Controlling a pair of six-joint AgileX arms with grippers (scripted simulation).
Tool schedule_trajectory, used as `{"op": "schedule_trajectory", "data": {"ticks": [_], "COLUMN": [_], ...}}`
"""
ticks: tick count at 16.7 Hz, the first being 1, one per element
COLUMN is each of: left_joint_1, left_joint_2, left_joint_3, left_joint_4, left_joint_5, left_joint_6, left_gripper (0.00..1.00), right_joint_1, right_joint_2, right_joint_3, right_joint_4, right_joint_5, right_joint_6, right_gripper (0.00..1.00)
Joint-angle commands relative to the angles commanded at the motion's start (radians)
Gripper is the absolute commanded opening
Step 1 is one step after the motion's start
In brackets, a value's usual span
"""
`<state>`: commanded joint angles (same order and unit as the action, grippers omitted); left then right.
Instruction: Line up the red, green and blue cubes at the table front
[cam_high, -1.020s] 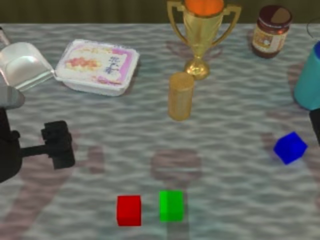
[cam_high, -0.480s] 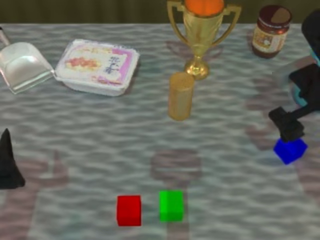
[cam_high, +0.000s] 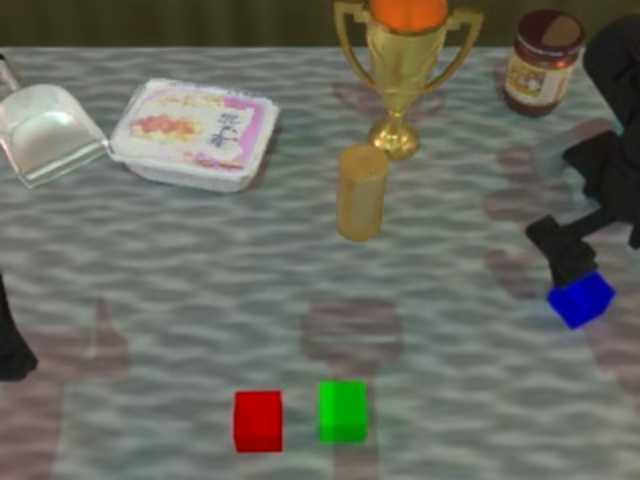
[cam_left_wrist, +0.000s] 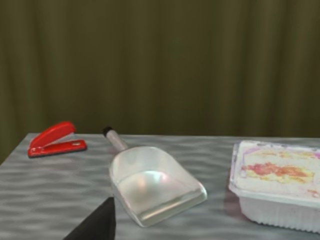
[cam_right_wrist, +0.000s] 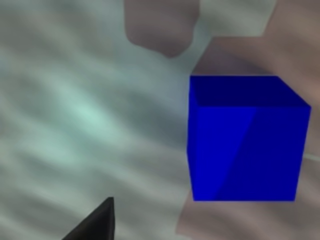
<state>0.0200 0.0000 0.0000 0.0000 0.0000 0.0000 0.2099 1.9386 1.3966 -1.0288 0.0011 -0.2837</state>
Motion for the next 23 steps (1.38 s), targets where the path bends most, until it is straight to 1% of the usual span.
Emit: {"op": "schedule_trajectory", "data": {"ticks": [2, 4, 10, 15, 23], "left_joint_1": [0.0, 0.0, 0.0, 0.0, 0.0], "left_joint_2": [0.0, 0.0, 0.0, 0.0, 0.0], "left_joint_3": [0.0, 0.0, 0.0, 0.0, 0.0], "left_joint_4": [0.0, 0.0, 0.0, 0.0, 0.0], "left_joint_5": [0.0, 0.0, 0.0, 0.0, 0.0], "left_joint_6": [0.0, 0.0, 0.0, 0.0, 0.0], "left_gripper": [1.0, 1.0, 1.0, 1.0, 1.0], "right_joint_1": [-0.004, -0.002, 0.001, 0.002, 0.002], "right_joint_2": [0.003, 0.019, 0.117, 0.131, 0.131], "right_joint_3": [-0.002, -0.024, -0.141, -0.157, -0.157], "right_joint_4": [0.003, 0.04, 0.263, 0.288, 0.288], "right_joint_5": [0.0, 0.0, 0.001, 0.001, 0.001], "right_joint_6": [0.0, -0.001, 0.003, 0.003, 0.003], "right_gripper": [1.0, 1.0, 1.0, 1.0, 0.4]}}
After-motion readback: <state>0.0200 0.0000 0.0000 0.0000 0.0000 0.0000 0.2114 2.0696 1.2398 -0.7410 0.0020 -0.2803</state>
